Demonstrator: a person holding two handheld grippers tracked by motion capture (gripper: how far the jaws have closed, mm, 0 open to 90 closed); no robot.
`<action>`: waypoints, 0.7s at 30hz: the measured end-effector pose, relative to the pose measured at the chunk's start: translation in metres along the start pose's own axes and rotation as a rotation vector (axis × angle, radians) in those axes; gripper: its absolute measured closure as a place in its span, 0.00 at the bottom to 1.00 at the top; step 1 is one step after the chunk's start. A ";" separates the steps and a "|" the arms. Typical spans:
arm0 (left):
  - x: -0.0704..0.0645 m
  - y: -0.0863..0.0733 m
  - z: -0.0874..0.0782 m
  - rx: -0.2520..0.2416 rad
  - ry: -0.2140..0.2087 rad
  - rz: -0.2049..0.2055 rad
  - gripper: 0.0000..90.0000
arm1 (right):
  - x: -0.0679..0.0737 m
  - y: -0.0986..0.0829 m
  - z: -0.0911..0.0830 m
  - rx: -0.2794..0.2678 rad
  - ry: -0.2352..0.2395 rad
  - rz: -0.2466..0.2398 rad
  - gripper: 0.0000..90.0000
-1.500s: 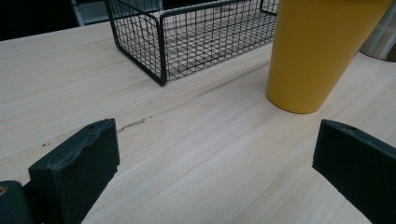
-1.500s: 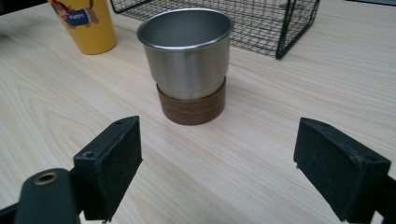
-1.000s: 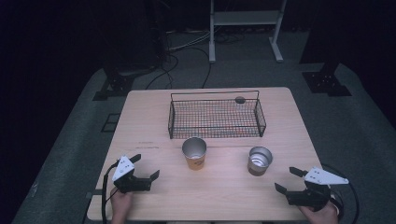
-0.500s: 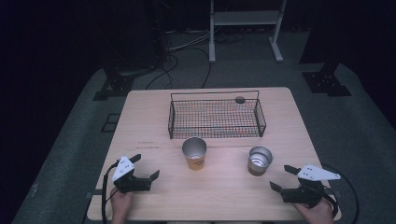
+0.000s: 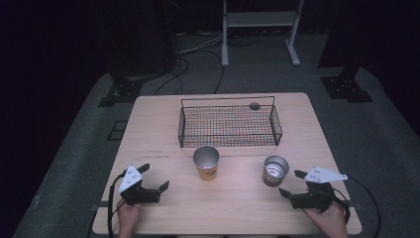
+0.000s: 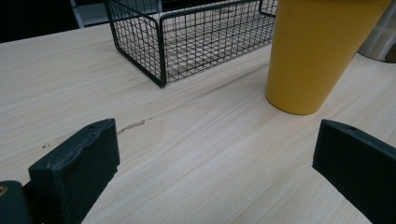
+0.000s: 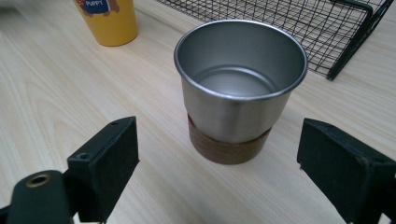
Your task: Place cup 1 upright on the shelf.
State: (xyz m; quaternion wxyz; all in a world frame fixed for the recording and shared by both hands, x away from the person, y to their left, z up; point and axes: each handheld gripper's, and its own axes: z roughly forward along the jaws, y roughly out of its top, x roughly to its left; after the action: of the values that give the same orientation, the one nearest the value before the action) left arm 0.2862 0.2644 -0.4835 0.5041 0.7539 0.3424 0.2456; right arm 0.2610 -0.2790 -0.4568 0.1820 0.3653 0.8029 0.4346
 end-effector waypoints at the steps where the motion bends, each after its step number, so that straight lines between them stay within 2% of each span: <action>1: 0.000 0.000 0.000 0.000 0.000 0.000 0.00 | 0.000 0.001 0.001 0.005 -0.001 0.000 0.11; 3: 0.000 0.000 0.000 -0.001 0.000 -0.001 0.00 | -0.001 0.004 0.006 0.027 -0.006 -0.001 0.09; 10: 0.000 0.000 0.000 -0.002 -0.001 -0.001 0.00 | -0.003 0.006 0.012 0.054 -0.006 0.015 0.03; 16: 0.000 0.000 0.000 -0.001 -0.001 -0.001 0.00 | -0.003 0.011 0.021 0.096 -0.012 0.013 0.02; 21: 0.000 0.000 0.000 -0.001 -0.001 0.000 0.00 | -0.003 0.017 0.024 0.101 -0.018 0.007 0.02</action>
State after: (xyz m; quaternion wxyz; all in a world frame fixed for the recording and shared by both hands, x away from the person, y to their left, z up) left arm 0.2862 0.2644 -0.4835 0.5047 0.7536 0.3421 0.2455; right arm 0.2854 -0.2616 -0.4564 0.1690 0.3806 0.8208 0.3910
